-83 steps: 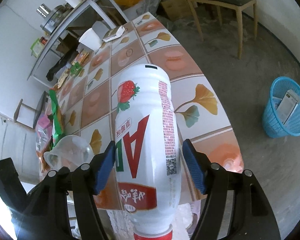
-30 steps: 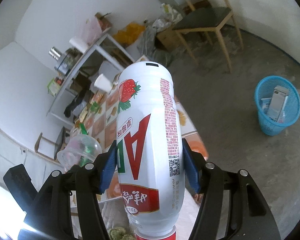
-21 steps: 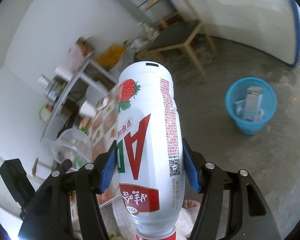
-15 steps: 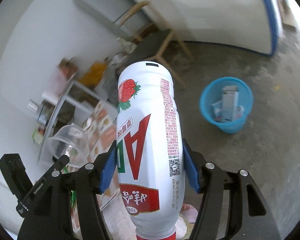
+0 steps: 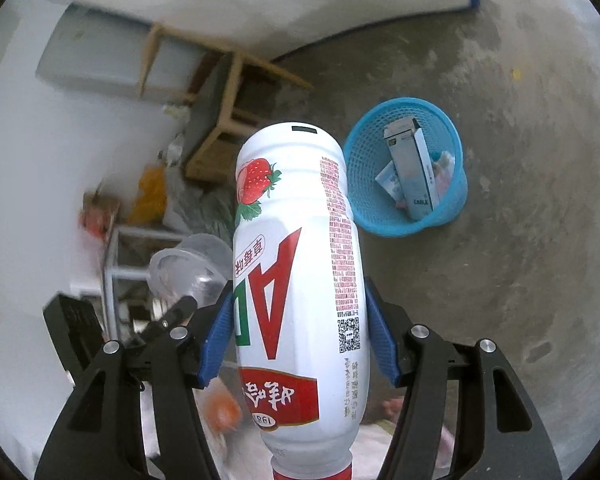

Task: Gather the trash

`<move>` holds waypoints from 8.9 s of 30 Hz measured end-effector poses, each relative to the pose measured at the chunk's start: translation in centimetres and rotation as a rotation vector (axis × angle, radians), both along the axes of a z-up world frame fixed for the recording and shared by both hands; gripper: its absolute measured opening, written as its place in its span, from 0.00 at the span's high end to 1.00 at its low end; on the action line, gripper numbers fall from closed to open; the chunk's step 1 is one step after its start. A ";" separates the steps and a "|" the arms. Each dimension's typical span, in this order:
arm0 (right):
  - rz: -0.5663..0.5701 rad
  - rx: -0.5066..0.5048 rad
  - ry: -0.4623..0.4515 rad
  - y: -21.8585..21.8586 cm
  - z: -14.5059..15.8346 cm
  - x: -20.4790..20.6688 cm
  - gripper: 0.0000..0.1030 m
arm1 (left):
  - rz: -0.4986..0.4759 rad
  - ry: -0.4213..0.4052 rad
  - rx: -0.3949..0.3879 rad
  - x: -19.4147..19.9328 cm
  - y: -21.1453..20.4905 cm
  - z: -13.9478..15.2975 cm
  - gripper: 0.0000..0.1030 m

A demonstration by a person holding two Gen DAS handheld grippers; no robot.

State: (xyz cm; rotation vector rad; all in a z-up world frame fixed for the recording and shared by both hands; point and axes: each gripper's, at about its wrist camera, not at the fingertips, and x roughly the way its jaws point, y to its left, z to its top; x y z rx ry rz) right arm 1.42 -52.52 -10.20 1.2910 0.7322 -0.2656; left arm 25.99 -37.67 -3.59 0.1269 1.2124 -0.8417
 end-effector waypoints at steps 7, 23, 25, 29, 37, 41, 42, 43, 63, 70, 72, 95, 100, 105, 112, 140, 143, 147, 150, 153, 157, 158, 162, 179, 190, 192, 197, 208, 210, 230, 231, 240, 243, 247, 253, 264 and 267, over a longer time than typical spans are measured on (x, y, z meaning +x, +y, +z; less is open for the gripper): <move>-0.112 0.037 0.110 -6.6 -6.9 5.6 0.32 | 0.112 -0.029 -0.015 3.5 -2.3 -2.6 0.31; -0.050 -0.008 0.222 -1.3 -11.8 -1.3 0.32 | 0.077 -0.097 -0.086 -1.1 9.8 1.1 0.31; -0.031 -0.037 0.207 -0.8 -10.5 -1.9 0.32 | 0.074 -0.127 -0.108 -2.1 11.6 2.5 0.31; 0.009 -0.101 0.164 1.7 -6.9 -3.2 0.32 | 0.092 -0.194 -0.162 -4.5 16.1 5.5 0.31; 0.147 -0.258 0.054 9.6 1.5 -3.7 0.31 | 0.204 -0.297 -0.242 -9.6 26.4 8.1 0.27; 0.248 -0.310 0.000 13.5 4.4 -2.4 0.28 | 0.301 -0.336 -0.263 -12.0 32.2 8.2 0.26; 0.273 -0.318 -0.013 14.5 5.1 -1.9 0.28 | 0.340 -0.356 -0.264 -12.8 34.2 8.1 0.26; 0.299 -0.321 -0.030 15.6 5.9 -1.3 0.27 | 0.370 -0.376 -0.257 -13.5 35.7 8.1 0.26; 0.883 -0.171 -0.182 44.6 7.1 12.7 0.23 | 0.884 -0.630 0.222 -18.7 58.6 3.2 0.24; 1.010 -0.138 -0.142 52.6 5.4 15.2 0.23 | 0.910 -0.566 0.253 -15.9 60.4 1.2 0.36; 1.016 -0.138 -0.132 54.1 4.9 16.1 0.23 | 0.892 -0.531 0.278 -14.7 60.5 0.5 0.38; 0.860 -0.286 -0.094 60.3 2.7 20.2 0.72 | 0.899 -0.405 0.164 -12.4 60.9 -1.0 0.86; 0.822 -0.290 -0.109 57.6 3.4 19.9 0.76 | 0.906 -0.394 0.101 -12.9 60.9 -0.5 0.92; 0.779 -0.283 -0.109 54.8 3.8 19.5 0.81 | 0.906 -0.389 0.047 -13.6 60.3 -0.1 0.95; 0.720 -0.280 -0.109 51.6 4.4 18.7 0.84 | 0.915 -0.411 0.011 -14.1 59.2 0.2 0.97; 0.567 -0.183 -0.169 43.5 6.2 16.7 0.92 | 0.922 -0.523 -0.031 -15.0 58.6 3.3 0.98; 0.553 -0.168 -0.181 42.7 6.4 16.5 0.92 | 0.919 -0.534 -0.032 -15.1 58.4 3.7 0.98; 0.540 -0.154 -0.200 41.7 6.9 16.1 0.92 | 0.916 -0.549 -0.039 -15.2 58.2 4.2 0.98; 0.527 -0.146 -0.216 40.8 7.4 15.8 0.92 | 0.914 -0.561 -0.042 -15.3 58.0 4.6 0.98; 0.513 -0.138 -0.233 40.0 7.7 15.3 0.92 | 0.911 -0.574 -0.044 -15.5 57.7 5.2 0.98; 0.493 -0.128 -0.257 38.9 8.2 14.5 0.92 | 0.903 -0.595 -0.045 -15.8 57.1 6.0 0.98; 0.487 -0.126 -0.262 38.6 8.4 14.4 0.92 | 0.901 -0.599 -0.045 -15.9 56.9 6.1 0.98; 0.459 -0.115 -0.288 36.9 8.8 13.2 0.92 | 0.881 -0.627 -0.042 -16.2 55.7 7.1 0.98; 0.037 -0.197 -0.370 20.3 13.1 -0.4 0.92 | 0.464 -0.675 -0.225 -14.3 42.0 13.1 0.98; -0.320 -0.259 -0.298 7.8 12.8 -11.0 0.92 | 0.148 -0.531 -0.319 -10.1 26.9 13.5 0.98; -0.347 -0.228 -0.276 6.3 11.1 -11.2 0.92 | 0.112 -0.493 -0.316 -9.1 24.5 12.9 0.98; -0.368 -0.121 -0.212 2.5 5.5 -8.9 0.92 | 0.042 -0.455 -0.271 -7.2 18.7 11.2 0.98; -0.377 0.219 -0.047 -4.0 -12.0 2.7 0.92 | -0.039 -0.386 -0.154 -0.2 10.0 6.6 0.98; -0.393 0.246 -0.012 -5.1 -14.3 4.3 0.91 | -0.051 -0.378 -0.133 0.5 8.7 5.8 0.98; -0.202 -0.166 0.304 -4.8 -15.7 1.4 0.42 | -0.261 -0.244 0.053 3.1 -7.6 -4.7 0.97; -0.197 -0.166 0.307 -4.0 -15.4 -0.3 0.42 | -0.283 -0.253 0.074 2.7 -9.3 -5.8 0.97; -0.238 -0.098 0.422 1.6 -16.6 -13.2 0.42 | -0.248 -0.141 0.105 3.5 -13.0 -12.8 0.42; -0.244 -0.116 0.456 2.6 -16.4 -14.9 0.42 | -0.176 -0.068 0.042 4.4 -10.9 -10.3 0.42; -0.227 -0.195 0.443 3.7 -14.2 -14.5 0.42 | -0.181 -0.167 -0.046 3.5 -8.0 -3.3 0.42; -0.107 -0.465 0.297 7.1 -5.4 -9.9 0.42 | -0.189 -0.344 -0.213 -0.9 2.7 8.9 0.29; 0.160 -0.972 -0.059 23.4 11.4 -9.6 0.06 | 0.095 -0.659 -0.124 -13.3 26.0 15.2 0.12; 0.233 -1.098 -0.059 28.1 13.1 -10.2 0.06 | 0.213 -0.693 -0.064 -15.9 30.8 14.1 0.12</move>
